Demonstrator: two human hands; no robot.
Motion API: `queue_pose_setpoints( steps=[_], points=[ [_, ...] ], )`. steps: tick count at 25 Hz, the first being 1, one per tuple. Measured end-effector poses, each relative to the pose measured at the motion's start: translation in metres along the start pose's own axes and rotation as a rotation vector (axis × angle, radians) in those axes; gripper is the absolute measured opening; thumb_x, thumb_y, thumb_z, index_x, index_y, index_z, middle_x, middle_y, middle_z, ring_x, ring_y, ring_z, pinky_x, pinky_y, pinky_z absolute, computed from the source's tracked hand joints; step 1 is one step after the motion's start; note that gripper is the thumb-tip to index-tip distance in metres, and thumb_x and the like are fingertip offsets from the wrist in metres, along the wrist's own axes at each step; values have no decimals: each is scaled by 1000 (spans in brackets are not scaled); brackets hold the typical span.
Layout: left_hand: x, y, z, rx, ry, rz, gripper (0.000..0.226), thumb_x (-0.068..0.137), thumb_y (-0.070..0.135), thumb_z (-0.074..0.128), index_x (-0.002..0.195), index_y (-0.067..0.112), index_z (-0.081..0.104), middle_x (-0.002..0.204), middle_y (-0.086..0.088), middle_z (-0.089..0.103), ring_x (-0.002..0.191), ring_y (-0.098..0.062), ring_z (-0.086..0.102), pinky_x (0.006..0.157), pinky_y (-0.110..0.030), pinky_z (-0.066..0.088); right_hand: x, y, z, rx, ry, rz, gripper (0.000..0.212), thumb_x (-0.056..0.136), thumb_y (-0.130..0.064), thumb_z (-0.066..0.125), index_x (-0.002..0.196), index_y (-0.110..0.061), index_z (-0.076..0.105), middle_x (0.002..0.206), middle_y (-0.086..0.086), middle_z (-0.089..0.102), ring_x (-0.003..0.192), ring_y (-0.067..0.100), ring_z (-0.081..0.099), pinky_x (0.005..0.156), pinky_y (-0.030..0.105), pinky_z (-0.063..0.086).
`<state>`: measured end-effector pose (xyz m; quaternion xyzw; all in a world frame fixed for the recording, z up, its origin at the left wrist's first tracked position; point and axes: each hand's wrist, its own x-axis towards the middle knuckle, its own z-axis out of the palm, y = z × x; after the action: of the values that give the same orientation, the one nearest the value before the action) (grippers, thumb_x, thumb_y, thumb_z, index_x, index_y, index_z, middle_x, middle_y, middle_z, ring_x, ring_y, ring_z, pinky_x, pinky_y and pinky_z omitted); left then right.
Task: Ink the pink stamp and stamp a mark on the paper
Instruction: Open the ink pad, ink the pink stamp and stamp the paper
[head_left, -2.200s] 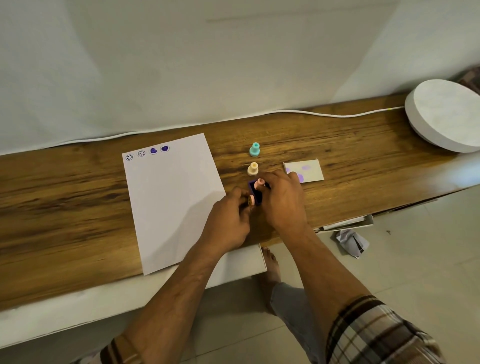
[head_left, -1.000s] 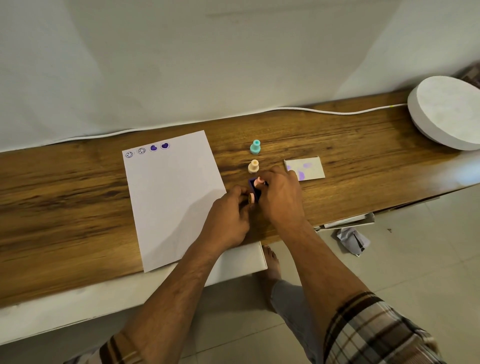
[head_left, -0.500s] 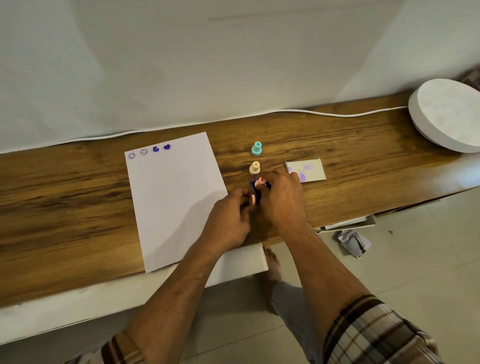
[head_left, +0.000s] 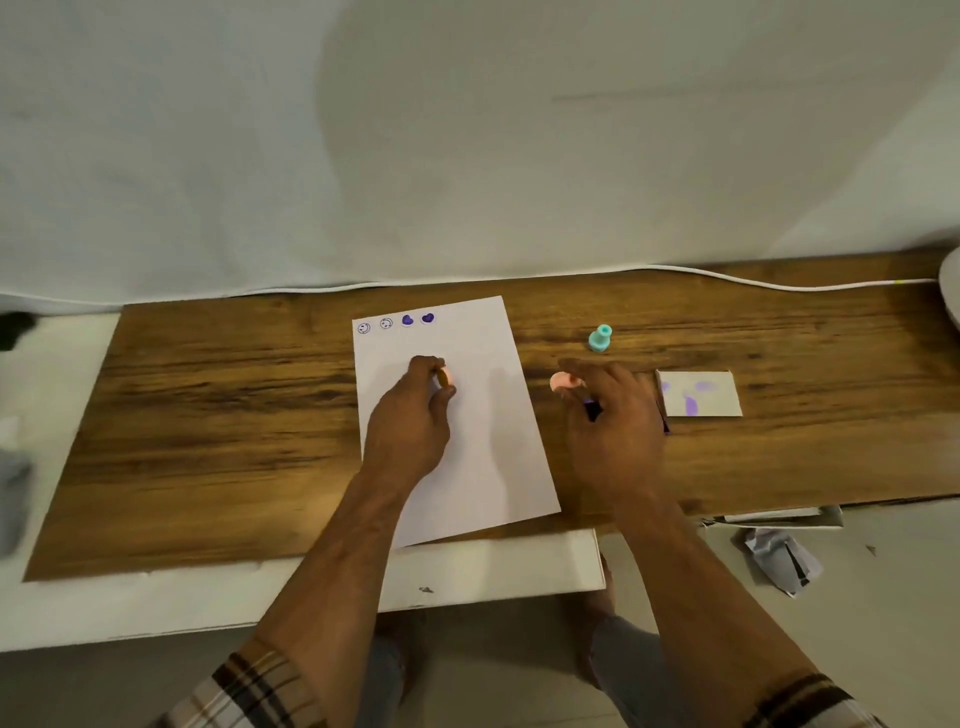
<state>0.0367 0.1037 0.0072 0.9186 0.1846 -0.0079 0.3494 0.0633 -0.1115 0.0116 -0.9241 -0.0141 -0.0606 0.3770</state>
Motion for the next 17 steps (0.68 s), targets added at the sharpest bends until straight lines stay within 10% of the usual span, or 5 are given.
queue_pose_setpoints(
  steps=[9, 17],
  points=[
    [-39, 3, 8, 203, -120, 159, 34, 99, 33, 60, 130, 28, 46, 123, -2, 69, 97, -23, 69, 86, -36, 55, 0, -25, 34, 102, -43, -16, 28, 93, -27, 80, 117, -34, 68, 114, -9, 72, 93, 7, 64, 69, 19, 48],
    [-32, 0, 1, 246, -176, 189, 35, 98, 31, 61, 130, 28, 47, 129, -3, 67, 104, -24, 67, 88, -37, 56, 13, -36, 62, 105, -66, -64, 24, 101, -34, 69, 123, -25, 73, 117, -5, 75, 102, 14, 66, 78, 34, 57]
  ],
)
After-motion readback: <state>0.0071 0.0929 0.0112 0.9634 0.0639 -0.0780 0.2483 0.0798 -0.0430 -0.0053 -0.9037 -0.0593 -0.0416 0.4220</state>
